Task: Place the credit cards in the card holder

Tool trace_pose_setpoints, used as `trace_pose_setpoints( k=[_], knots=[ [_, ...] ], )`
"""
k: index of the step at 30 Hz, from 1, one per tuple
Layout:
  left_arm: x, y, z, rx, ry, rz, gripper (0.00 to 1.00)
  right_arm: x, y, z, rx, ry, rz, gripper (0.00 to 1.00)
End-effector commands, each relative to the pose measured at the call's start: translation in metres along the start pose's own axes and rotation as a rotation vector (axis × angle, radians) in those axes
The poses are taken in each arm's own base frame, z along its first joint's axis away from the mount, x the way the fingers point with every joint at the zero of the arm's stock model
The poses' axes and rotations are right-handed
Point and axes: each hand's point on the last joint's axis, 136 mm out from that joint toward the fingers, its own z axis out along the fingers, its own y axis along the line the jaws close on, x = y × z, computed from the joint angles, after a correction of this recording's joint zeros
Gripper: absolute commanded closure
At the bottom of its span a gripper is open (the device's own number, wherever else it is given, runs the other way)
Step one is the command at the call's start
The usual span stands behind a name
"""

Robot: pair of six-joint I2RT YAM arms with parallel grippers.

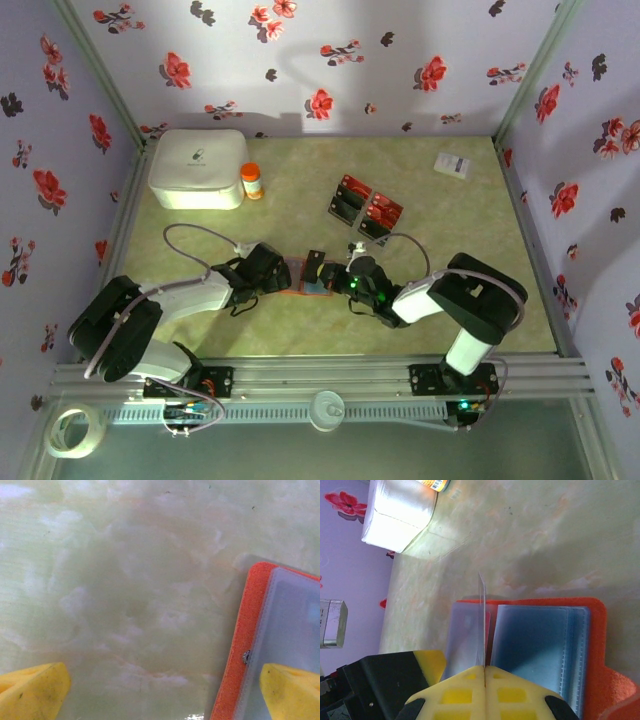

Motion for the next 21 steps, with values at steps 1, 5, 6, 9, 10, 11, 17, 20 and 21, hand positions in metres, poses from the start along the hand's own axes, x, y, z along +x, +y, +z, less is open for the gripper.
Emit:
trace_pose_setpoints(
  k=[1, 5, 6, 9, 10, 11, 17, 20, 21],
  knots=[
    [0.0367, 0.0523, 0.0038, -0.184, 0.106, 0.029, 0.0, 0.0025, -0.0056, -0.0008, 0.012, -0.016, 0.008, 1.0],
    [0.0366, 0.052, 0.0039, -0.183, 0.105, 0.028, 0.0, 0.0048, -0.0058, 0.0001, 0.008, -0.011, 0.013, 1.0],
    [0.0362, 0.0517, 0.0037, -0.183, 0.103, 0.027, 0.0, 0.0053, -0.0058, 0.0004, 0.008, -0.01, 0.013, 1.0],
    [0.0371, 0.0519, 0.0038, -0.184, 0.105, 0.029, 0.0, 0.0066, -0.0051, 0.0019, 0.004, -0.008, 0.017, 1.0],
    [0.0368, 0.0517, 0.0038, -0.183, 0.104, 0.029, 0.0, 0.007, -0.0055, 0.0024, 0.003, -0.006, 0.018, 1.0],
    [0.0369, 0.0519, 0.0038, -0.184, 0.104, 0.027, 0.0, 0.0073, -0.0053, 0.0027, 0.002, -0.005, 0.02, 1.0],
    [0.0376, 0.0523, 0.0042, -0.185, 0.106, 0.028, 0.0, 0.0092, -0.0063, 0.0044, 0.001, -0.002, 0.028, 1.0],
    [0.0375, 0.052, 0.0046, -0.185, 0.105, 0.028, 0.0, 0.0102, -0.006, 0.0054, -0.001, 0.002, 0.03, 1.0],
    [0.0377, 0.0521, 0.0045, -0.184, 0.105, 0.028, 0.0, 0.0117, -0.0061, 0.0055, -0.001, 0.006, 0.032, 1.0]
  ],
)
